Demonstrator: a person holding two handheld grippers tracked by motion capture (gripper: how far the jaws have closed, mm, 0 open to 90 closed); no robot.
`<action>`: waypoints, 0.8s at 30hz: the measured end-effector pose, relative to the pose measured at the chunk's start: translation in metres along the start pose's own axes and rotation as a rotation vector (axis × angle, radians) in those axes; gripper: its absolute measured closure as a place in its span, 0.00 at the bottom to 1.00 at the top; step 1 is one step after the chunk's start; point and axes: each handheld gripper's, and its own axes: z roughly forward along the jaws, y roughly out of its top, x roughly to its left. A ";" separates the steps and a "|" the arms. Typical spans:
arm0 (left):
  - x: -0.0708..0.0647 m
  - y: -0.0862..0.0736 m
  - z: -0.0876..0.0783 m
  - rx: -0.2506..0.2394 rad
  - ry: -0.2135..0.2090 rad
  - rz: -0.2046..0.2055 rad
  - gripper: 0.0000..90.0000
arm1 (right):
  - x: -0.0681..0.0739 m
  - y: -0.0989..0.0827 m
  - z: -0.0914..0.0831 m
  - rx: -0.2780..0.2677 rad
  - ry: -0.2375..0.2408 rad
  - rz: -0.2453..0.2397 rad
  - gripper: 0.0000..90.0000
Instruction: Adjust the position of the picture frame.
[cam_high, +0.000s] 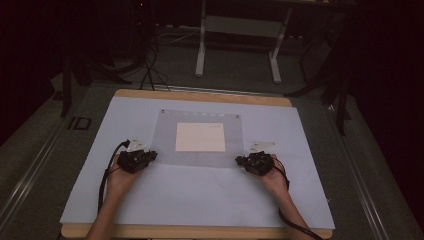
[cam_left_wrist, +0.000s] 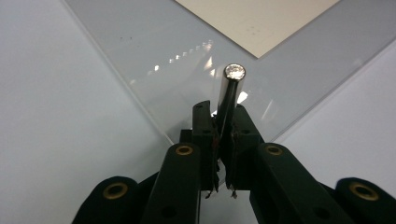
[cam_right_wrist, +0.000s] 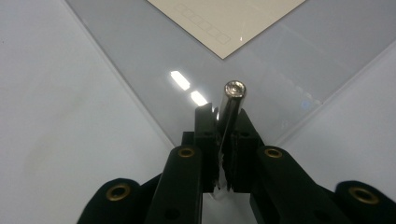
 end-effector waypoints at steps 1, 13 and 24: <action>0.000 0.000 0.000 -0.001 0.004 0.010 0.94 | 0.000 0.000 0.000 0.003 -0.003 -0.002 0.94; -0.001 -0.001 -0.001 -0.014 -0.009 0.065 0.94 | 0.003 0.001 0.000 0.007 -0.026 -0.015 0.95; -0.008 0.001 -0.002 -0.005 0.000 0.124 0.94 | 0.002 0.000 -0.002 0.008 -0.066 -0.027 0.95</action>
